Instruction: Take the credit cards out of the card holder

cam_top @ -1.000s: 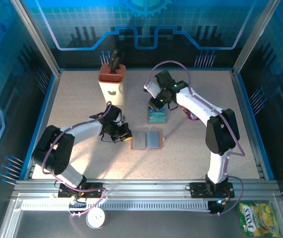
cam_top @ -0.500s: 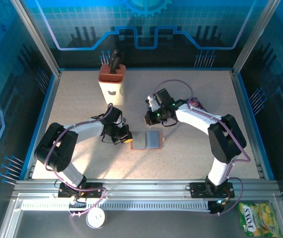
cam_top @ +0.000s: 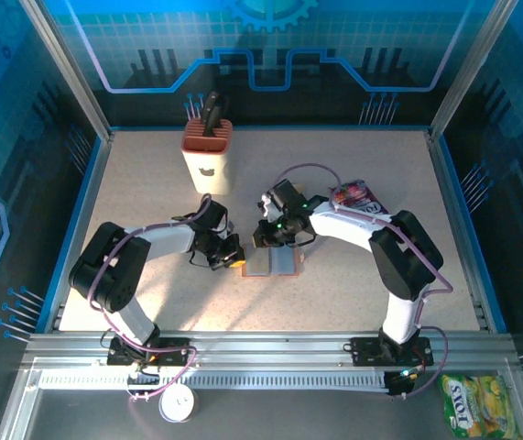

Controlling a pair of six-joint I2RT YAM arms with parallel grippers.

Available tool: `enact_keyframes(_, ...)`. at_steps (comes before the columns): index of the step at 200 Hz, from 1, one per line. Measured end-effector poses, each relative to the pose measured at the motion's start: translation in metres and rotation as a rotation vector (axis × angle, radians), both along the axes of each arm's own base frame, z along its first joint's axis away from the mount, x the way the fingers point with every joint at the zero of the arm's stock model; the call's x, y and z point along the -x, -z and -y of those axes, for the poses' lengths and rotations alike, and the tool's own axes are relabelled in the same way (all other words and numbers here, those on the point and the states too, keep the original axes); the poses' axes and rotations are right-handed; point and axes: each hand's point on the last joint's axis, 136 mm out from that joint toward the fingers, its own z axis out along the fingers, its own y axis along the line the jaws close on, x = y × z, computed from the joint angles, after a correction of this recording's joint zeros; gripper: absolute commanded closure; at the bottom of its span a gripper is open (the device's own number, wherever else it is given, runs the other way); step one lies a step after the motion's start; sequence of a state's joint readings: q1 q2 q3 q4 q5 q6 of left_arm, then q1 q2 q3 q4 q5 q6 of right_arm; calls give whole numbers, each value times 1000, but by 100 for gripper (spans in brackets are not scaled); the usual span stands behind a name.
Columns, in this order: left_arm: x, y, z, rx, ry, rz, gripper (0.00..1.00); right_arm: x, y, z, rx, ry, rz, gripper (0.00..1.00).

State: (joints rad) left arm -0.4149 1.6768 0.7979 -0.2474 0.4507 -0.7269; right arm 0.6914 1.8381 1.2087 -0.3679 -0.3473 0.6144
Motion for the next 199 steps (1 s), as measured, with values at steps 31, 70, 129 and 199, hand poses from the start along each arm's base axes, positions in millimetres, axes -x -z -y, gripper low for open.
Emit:
enact_keyframes(31,1,1,0,-1,0,-3,97,14,14,-7,10,-12,-59,77)
enact_keyframes(70,1,1,0,-2,1,-2,97,25,29,-8,33,-1,-117,73)
enact_keyframes(129,1,2,0,-3,1,-2,97,25,35,-4,58,29,-135,71)
enact_keyframes(199,1,2,-1,-3,4,-1,97,26,41,6,115,49,-136,70)
